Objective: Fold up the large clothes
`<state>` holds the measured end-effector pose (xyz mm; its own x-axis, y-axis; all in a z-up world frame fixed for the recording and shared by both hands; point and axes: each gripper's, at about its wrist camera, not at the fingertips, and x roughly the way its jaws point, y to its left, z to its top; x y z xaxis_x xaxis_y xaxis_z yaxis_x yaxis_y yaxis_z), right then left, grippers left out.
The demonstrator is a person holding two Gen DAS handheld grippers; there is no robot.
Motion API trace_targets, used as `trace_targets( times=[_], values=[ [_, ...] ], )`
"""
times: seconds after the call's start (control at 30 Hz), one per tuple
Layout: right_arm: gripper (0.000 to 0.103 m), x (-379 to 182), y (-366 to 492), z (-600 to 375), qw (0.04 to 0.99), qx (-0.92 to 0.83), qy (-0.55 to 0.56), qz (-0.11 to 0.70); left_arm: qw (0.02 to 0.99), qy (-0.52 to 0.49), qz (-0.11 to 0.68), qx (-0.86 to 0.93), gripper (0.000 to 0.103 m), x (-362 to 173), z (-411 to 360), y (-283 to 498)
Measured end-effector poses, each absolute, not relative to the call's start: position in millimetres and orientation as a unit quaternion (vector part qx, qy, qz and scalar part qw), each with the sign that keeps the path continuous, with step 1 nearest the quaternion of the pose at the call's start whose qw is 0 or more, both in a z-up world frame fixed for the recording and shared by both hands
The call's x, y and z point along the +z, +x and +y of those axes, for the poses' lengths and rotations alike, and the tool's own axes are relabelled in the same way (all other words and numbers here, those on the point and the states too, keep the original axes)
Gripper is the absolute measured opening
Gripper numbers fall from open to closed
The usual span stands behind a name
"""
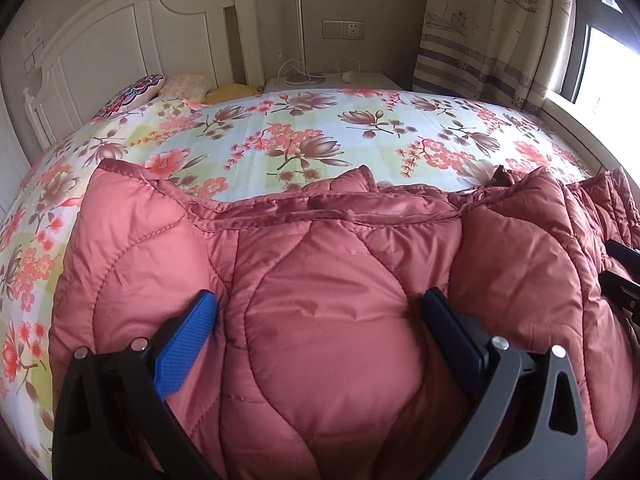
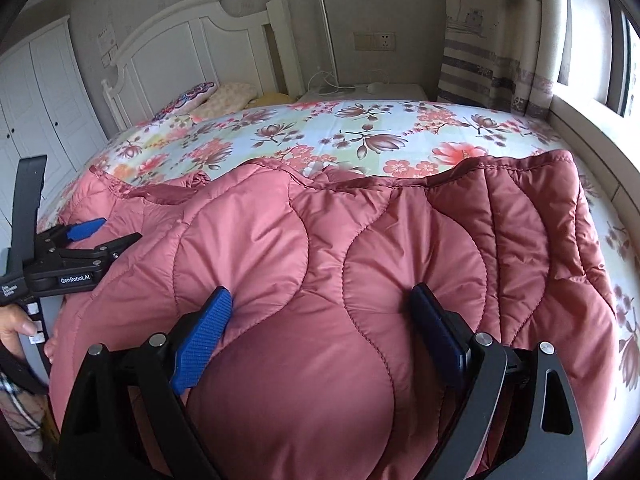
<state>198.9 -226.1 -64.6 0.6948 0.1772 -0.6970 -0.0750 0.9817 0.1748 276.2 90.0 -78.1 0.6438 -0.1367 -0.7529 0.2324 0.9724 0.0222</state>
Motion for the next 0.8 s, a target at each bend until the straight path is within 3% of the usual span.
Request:
trace_targets(
  times=[0.3,0.43,0.5,0.63,0.7,0.8],
  values=[
    [0.086,-49.5,200.4,-218.6,0.909,0.037,0.051,0.412,0.915,0.051,0.388,-0.103,0.101,-50.0,103.0,266.6],
    [0.086,-16.0,202.9,-193.0,0.925,0.074,0.015,0.373,0.93,0.078,0.353,-0.058,0.101,-26.0,121.1,260.7],
    [0.078,-7.7,207.1,-176.4,0.927,0.084,-0.017,0.365,0.934,0.054,0.35,-0.055,0.101,-19.8,148.3,260.1],
    [0.076,10.6,199.3,-181.4,0.939,0.07,-0.03,0.335,0.919,-0.048,0.38,-0.093,0.101,-22.9,214.2,263.7],
    [0.086,17.7,185.2,-218.6,0.947,0.055,0.019,0.316,0.903,-0.093,0.399,-0.129,0.101,-29.7,243.3,265.4],
    [0.088,8.6,173.3,-294.1,0.943,0.003,0.092,0.32,0.898,-0.096,0.397,-0.166,0.101,-34.5,253.7,268.2]
  ],
)
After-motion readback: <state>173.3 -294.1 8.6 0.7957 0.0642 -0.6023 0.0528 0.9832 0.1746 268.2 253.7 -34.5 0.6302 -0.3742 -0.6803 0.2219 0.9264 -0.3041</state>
